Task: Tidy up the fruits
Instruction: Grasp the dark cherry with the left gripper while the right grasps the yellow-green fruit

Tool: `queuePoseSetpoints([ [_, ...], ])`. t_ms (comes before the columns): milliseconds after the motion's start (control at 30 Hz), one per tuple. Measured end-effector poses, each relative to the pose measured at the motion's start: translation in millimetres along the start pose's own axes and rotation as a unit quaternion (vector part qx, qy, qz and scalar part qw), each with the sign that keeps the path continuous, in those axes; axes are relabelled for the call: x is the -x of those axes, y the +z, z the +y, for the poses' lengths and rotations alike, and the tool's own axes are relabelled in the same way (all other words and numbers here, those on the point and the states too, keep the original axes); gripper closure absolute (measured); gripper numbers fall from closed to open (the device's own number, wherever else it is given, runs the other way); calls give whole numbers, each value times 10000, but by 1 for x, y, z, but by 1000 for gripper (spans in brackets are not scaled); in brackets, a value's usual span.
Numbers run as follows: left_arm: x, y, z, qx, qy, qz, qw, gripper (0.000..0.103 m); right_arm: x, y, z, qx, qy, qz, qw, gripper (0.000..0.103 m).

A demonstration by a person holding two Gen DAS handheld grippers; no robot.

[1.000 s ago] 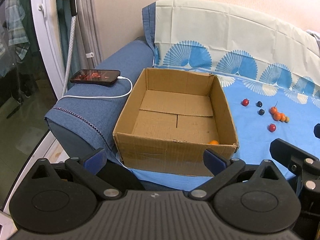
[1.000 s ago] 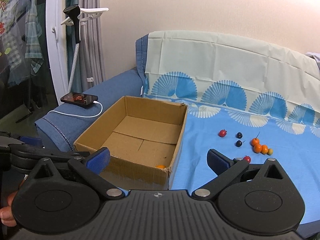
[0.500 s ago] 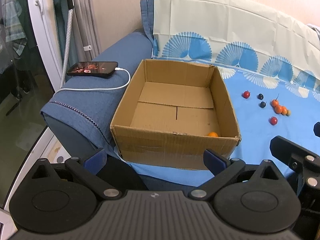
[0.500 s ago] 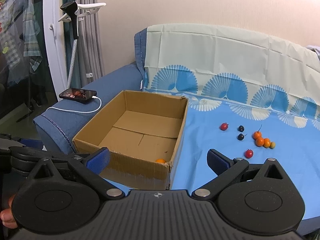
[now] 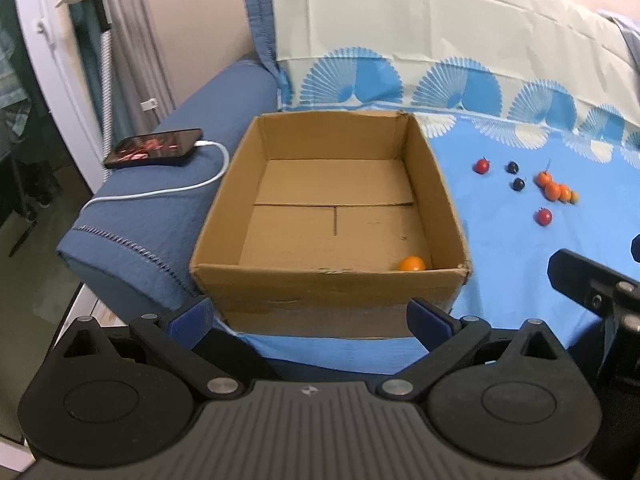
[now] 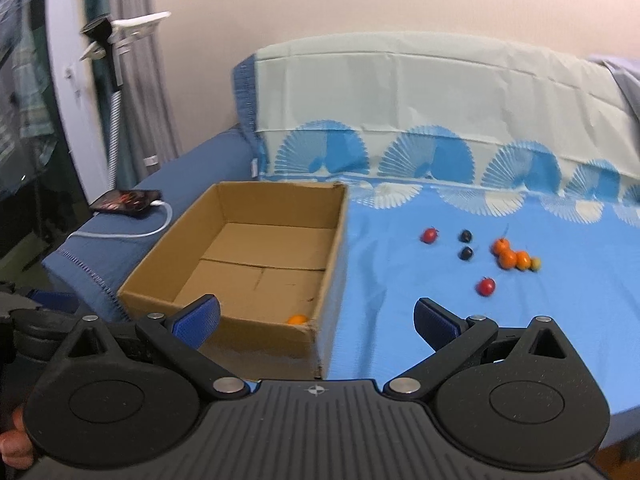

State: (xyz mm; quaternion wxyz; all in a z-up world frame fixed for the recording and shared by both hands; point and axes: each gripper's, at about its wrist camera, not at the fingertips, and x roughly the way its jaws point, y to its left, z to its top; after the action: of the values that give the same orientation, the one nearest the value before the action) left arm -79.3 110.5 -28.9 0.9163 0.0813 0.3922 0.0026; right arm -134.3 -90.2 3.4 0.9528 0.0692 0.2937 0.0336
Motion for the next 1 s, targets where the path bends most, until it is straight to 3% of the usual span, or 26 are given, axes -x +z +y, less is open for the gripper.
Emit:
queuePoseSetpoints([
  [167, -14, 24, -24, -77, -206, 88, 9997, 0, -11, 3, -39, -321, -395, -63, 9987, 1],
  [367, -37, 65, -72, -313, -521, 56, 9981, 0, -29, 8, -108, -629, -1161, -269, 9909, 1],
  [500, -70, 95, -118, -410, -881, 372, 9946, 0, -50, 15, -162, -768, -1712, -375, 9815, 1],
  [733, -158, 141, -214, -674, -1068, 570, 9904, 0, -133, 22, -268, -720, -2443, -176, 9669, 1],
  [833, -203, 157, -259, -827, -1178, 683, 9872, 0, -177, 17, -313, -943, -2472, 19, 9644, 1],
  [967, -268, 167, -310, -1129, -1763, 866, 9740, 0, -234, 2, -364, -1156, -2409, 255, 9633, 1],
  [1000, -286, 167, -320, -1131, -1658, 904, 9755, 0, -249, -1, -375, -1189, -2367, 331, 9637, 1],
])
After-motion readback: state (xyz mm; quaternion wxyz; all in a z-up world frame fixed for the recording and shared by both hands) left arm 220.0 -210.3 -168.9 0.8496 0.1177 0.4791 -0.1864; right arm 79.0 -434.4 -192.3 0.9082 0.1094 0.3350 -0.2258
